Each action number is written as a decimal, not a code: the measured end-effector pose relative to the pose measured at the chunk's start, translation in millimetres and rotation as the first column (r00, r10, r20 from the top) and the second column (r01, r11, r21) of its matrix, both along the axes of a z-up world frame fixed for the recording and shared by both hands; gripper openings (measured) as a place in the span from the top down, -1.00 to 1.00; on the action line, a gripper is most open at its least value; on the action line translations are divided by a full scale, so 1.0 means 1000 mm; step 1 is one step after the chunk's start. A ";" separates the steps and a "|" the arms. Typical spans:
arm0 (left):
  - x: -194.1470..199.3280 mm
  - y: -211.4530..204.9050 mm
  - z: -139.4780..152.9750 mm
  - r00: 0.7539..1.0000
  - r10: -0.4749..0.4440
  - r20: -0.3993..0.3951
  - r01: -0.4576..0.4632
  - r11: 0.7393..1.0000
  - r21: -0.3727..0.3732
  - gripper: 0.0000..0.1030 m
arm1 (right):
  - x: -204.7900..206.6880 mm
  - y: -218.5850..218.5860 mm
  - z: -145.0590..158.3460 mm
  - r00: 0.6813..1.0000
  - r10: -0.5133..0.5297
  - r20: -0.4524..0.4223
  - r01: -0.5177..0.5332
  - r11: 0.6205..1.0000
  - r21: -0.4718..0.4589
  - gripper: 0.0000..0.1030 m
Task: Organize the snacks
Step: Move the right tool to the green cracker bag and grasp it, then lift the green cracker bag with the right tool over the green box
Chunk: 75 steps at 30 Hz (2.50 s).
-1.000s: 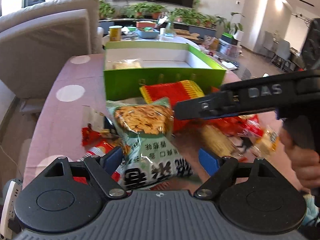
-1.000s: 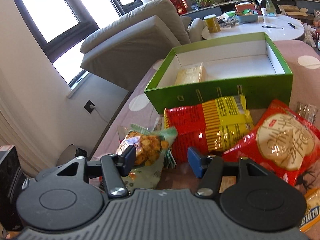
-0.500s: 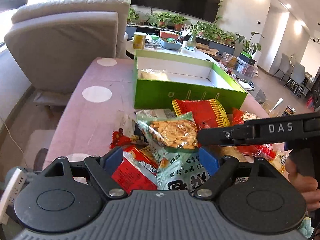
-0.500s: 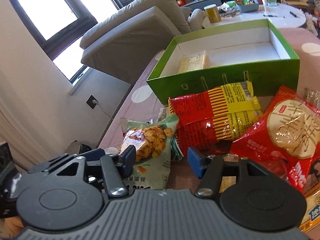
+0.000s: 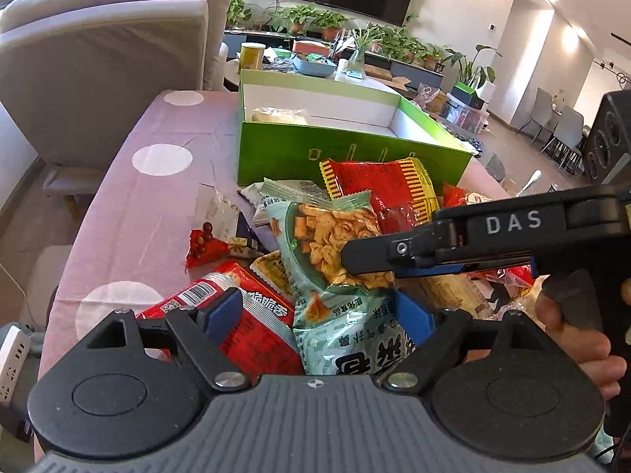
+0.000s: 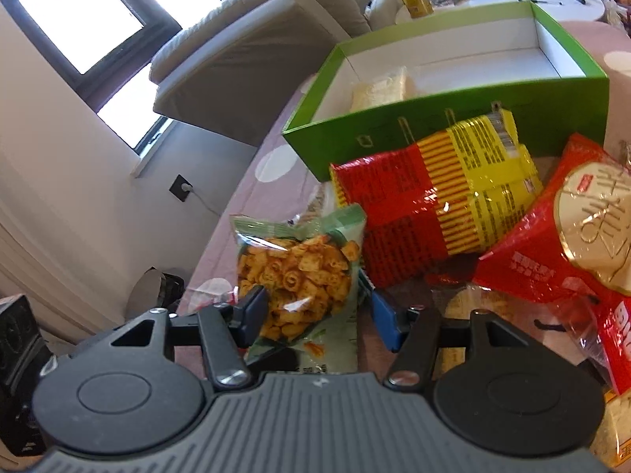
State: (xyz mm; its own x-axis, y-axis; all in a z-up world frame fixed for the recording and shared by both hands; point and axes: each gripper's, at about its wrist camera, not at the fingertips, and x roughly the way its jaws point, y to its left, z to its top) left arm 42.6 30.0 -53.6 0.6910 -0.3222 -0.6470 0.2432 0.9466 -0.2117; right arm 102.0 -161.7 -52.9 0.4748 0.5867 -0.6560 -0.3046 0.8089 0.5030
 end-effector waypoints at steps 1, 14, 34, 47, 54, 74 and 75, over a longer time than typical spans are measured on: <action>0.000 -0.001 0.000 1.000 -0.001 0.003 0.001 1.000 0.006 -0.61 | 0.000 0.000 -0.002 1.000 -0.003 -0.003 0.003 1.000 -0.002 -0.27; -0.003 -0.001 0.000 1.000 0.002 0.005 -0.003 1.000 0.025 -0.61 | -0.002 -0.008 -0.009 1.000 -0.015 -0.005 0.015 1.000 0.007 -0.27; 0.005 -0.008 -0.009 0.998 -0.063 -0.017 0.062 0.995 -0.073 -0.22 | 0.000 -0.004 -0.007 0.998 0.041 -0.046 -0.038 0.997 0.065 -0.10; 0.000 -0.031 0.042 0.987 -0.094 0.129 0.096 0.995 -0.014 -0.22 | -0.012 -0.017 0.037 0.994 0.022 0.103 -0.031 0.995 0.092 -0.05; 0.022 -0.057 0.068 0.973 -0.131 0.191 0.130 0.991 0.015 -0.23 | 0.002 -0.035 0.058 0.984 -0.038 0.171 0.019 0.993 0.116 -0.05; 0.114 -0.117 0.085 0.956 -0.188 0.227 0.167 0.980 0.110 -0.26 | 0.078 -0.079 0.069 0.965 -0.167 0.203 0.129 0.974 0.189 -0.06; 0.119 -0.118 0.085 0.955 -0.189 0.227 0.168 0.980 0.109 -0.25 | 0.083 -0.080 0.069 0.965 -0.168 0.203 0.129 0.973 0.191 -0.06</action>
